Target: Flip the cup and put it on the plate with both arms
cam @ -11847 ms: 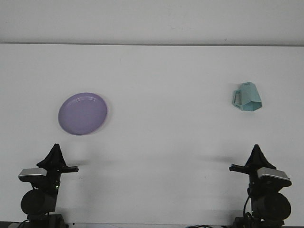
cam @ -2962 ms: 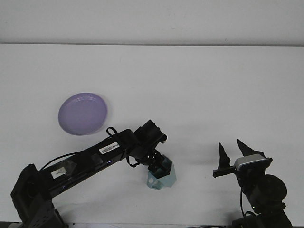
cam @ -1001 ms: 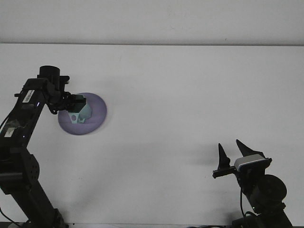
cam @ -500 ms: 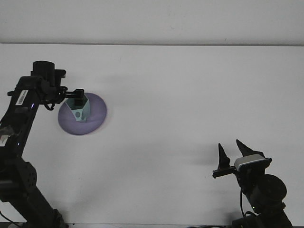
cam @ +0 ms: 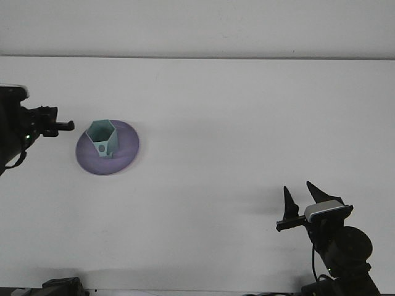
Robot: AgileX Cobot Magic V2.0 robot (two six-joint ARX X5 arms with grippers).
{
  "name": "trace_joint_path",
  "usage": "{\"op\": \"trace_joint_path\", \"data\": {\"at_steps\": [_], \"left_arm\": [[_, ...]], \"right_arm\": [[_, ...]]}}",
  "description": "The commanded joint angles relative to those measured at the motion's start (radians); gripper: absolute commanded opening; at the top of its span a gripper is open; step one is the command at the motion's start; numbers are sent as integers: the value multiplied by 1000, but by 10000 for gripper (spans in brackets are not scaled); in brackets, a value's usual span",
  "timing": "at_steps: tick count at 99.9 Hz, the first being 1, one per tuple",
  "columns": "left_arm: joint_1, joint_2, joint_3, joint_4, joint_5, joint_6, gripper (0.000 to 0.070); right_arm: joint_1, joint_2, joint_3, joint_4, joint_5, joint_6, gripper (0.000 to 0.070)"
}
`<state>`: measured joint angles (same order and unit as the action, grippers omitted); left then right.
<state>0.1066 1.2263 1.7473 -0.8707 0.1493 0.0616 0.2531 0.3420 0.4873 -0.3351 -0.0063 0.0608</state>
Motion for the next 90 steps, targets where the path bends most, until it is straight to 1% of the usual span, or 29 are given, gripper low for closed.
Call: {"op": "trace_joint_path", "data": {"at_steps": [1,8,14,24,42,48,55,67,71,76,90], "left_arm": [[2,-27,5,1,4,-2,13],[2,-97,-54,26,4,5,13],[2,-172,-151,80,4,11,13],[2,-328,-393,233,5,7,13],[2,-644,-883,554,5,-26,13],[1,-738,-1011,627,5,-31,13],[2,-829,-1125,686,4,-55,12],[2,-925,-1246,715,4,-68,12],[2,-945,-1268,716,4,-83,12],[2,-962,-1282,719,4,-100,12],[2,-967,-1285,732,4,-100,13]], "right_arm": [[1,6,8,5,-1,11,415],[1,6,8,5,0,10,414],[1,6,8,5,0,10,414],[1,6,8,5,-1,10,414],[1,6,8,11,4,6,414],[1,6,8,19,6,-7,413],[0,6,8,33,7,-19,412],[1,6,8,64,7,-50,412],[1,6,8,74,7,-58,412],[1,6,8,82,8,-63,412],[1,6,8,86,8,-61,413]]}}
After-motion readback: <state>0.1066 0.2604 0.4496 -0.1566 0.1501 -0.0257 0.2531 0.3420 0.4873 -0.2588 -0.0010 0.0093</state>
